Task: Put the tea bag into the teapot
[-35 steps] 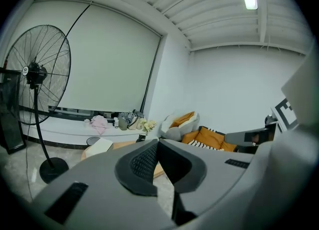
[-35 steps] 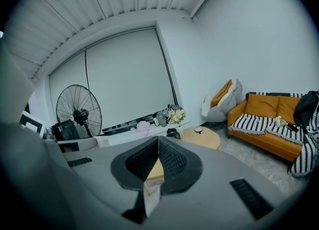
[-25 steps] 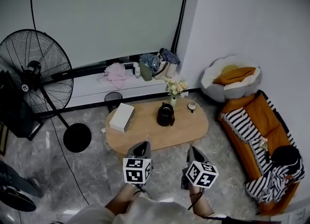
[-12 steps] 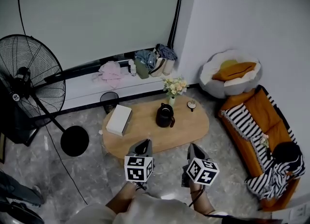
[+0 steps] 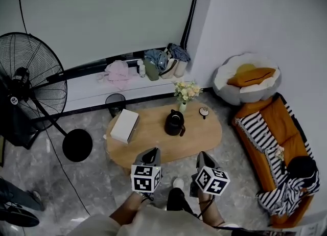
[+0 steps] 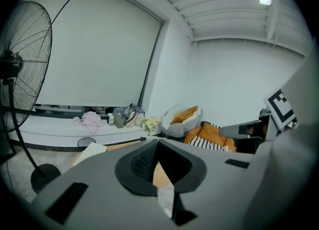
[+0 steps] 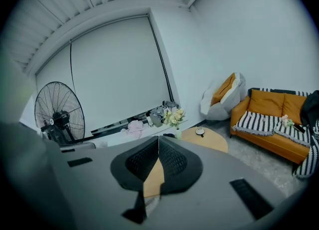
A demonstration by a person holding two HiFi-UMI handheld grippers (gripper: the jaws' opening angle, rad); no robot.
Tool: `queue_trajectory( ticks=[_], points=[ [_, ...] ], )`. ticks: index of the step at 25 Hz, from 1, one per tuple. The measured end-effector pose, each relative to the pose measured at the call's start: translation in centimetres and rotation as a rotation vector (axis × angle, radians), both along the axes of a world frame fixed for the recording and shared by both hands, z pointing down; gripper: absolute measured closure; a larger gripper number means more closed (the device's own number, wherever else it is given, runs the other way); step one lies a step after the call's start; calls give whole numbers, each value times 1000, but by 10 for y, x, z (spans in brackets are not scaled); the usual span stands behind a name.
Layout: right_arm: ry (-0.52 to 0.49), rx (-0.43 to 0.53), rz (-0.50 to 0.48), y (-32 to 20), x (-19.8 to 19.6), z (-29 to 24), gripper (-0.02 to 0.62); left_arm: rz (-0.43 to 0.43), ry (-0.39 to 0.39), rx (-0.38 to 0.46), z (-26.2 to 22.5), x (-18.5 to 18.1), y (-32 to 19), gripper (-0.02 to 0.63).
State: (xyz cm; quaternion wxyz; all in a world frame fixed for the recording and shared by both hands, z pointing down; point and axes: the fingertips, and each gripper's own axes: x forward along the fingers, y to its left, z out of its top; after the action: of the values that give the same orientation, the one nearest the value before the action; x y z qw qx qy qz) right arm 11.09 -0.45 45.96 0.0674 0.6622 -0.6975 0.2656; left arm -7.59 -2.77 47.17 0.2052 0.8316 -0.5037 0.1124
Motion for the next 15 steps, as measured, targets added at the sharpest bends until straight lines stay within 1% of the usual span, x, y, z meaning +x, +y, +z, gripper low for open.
queue_trajectory(
  ticks=[5,15],
  points=[
    [-10,1,-19,-29,16,4,561,-18,-13,-13,5,15,-25,589],
    [-20,-10,-76,-111,56,9,561,-61,-29,-13,6,53,-94,589]
  ],
)
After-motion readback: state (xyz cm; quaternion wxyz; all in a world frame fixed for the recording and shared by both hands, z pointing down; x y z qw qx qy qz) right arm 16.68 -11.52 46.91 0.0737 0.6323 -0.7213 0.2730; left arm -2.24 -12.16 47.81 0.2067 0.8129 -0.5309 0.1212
